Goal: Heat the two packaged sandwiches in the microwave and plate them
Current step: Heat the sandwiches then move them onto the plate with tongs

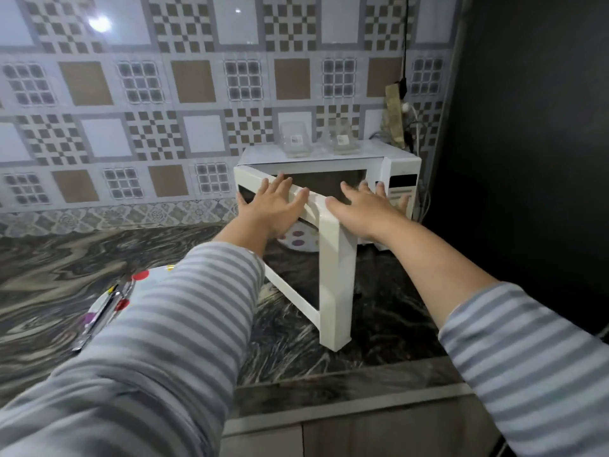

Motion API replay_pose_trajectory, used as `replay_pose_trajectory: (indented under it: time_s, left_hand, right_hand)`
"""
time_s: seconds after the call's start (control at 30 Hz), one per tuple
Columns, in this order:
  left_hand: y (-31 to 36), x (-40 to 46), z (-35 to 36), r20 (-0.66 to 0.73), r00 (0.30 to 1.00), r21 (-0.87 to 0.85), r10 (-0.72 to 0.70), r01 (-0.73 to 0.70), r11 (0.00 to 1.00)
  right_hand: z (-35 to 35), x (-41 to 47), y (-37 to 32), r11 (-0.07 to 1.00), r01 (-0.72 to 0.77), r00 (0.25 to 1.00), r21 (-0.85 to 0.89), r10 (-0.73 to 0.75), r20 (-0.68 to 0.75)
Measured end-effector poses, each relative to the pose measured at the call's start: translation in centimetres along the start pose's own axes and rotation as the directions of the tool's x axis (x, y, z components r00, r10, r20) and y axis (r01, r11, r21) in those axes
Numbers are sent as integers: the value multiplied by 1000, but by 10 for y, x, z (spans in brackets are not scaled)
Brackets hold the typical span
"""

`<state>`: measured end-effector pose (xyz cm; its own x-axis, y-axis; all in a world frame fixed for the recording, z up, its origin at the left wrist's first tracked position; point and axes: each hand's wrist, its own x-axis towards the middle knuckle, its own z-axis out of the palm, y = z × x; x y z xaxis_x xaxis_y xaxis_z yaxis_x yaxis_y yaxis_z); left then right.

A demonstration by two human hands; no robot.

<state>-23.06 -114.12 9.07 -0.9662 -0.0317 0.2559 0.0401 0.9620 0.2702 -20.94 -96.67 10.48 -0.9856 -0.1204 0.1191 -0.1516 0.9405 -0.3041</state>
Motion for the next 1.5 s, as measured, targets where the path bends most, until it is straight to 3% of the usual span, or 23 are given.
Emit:
replay_pose_trajectory:
  time_s: [0.3,0.63,0.73,0.87,1.03,1.13,1.33,1.5]
  left_hand:
    - [-75,-51,-43,116,993,-56,20,-14,998]
    - [-102,-76,-58,124,992,-154,-19,38,987]
    - [-124,-87,-52,61,995,-209,-75,87,974]
    - [-174,-122,-39,42,978,-215,-205,209,954]
    - [-241,-161,-18,107,928,-209,-357,372,905]
    - [-276,-171,-6,136,888,-211,-439,459,863]
    - [-355,-159,23,191,858,-231,-476,511,828]
    - [-412,-136,46,203,875,-269,-439,481,835]
  right_hand:
    - [27,-58,-105,996,92,995,-16,-91,25]
    - [30,-70,-150,991,103,995,-86,-102,13]
    - [27,-76,-164,968,200,974,-148,-213,-73]
    - [47,-92,-197,881,422,882,-215,-454,-128]
    - [104,-101,-234,765,554,816,-328,-577,34]
    - [146,-84,-244,812,524,852,-257,-499,159]
    - [234,-32,-245,964,266,904,-19,-242,353]
    - [288,8,-244,997,47,937,58,-64,342]
